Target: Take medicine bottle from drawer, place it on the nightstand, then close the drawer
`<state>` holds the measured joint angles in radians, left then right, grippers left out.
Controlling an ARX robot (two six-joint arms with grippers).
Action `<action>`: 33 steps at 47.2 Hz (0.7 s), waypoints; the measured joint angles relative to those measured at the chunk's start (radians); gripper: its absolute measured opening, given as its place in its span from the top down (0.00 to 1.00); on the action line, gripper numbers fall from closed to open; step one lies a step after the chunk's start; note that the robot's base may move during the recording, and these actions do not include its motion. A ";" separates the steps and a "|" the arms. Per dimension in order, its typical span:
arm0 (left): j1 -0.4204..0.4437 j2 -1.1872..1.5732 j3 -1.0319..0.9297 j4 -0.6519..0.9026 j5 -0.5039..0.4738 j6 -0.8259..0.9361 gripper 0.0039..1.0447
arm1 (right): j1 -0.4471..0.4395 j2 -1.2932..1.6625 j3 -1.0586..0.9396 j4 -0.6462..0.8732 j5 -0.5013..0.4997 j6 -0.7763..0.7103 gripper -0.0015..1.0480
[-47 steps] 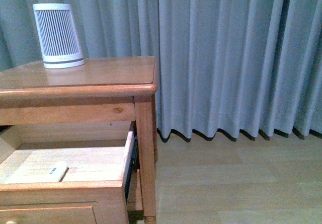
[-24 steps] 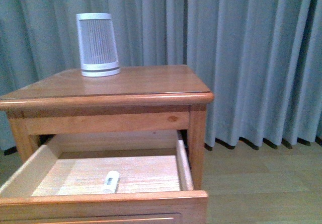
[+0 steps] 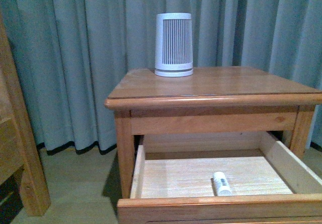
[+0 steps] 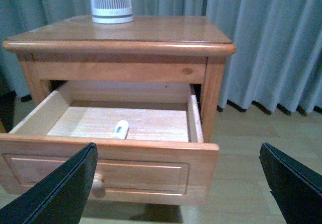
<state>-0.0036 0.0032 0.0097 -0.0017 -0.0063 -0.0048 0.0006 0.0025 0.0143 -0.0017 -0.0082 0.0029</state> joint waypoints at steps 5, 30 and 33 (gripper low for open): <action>0.000 0.000 0.000 0.000 0.002 0.000 0.59 | 0.027 0.018 -0.001 0.037 0.101 -0.003 0.07; 0.000 0.000 0.000 0.000 0.003 0.000 0.06 | 0.064 1.266 0.621 0.332 0.314 0.020 0.07; 0.000 0.000 0.000 0.000 0.003 0.000 0.06 | 0.075 1.392 0.722 0.280 0.302 0.031 0.07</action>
<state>-0.0036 0.0032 0.0097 -0.0017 -0.0029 -0.0048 0.0753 1.3949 0.7364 0.2779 0.2935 0.0334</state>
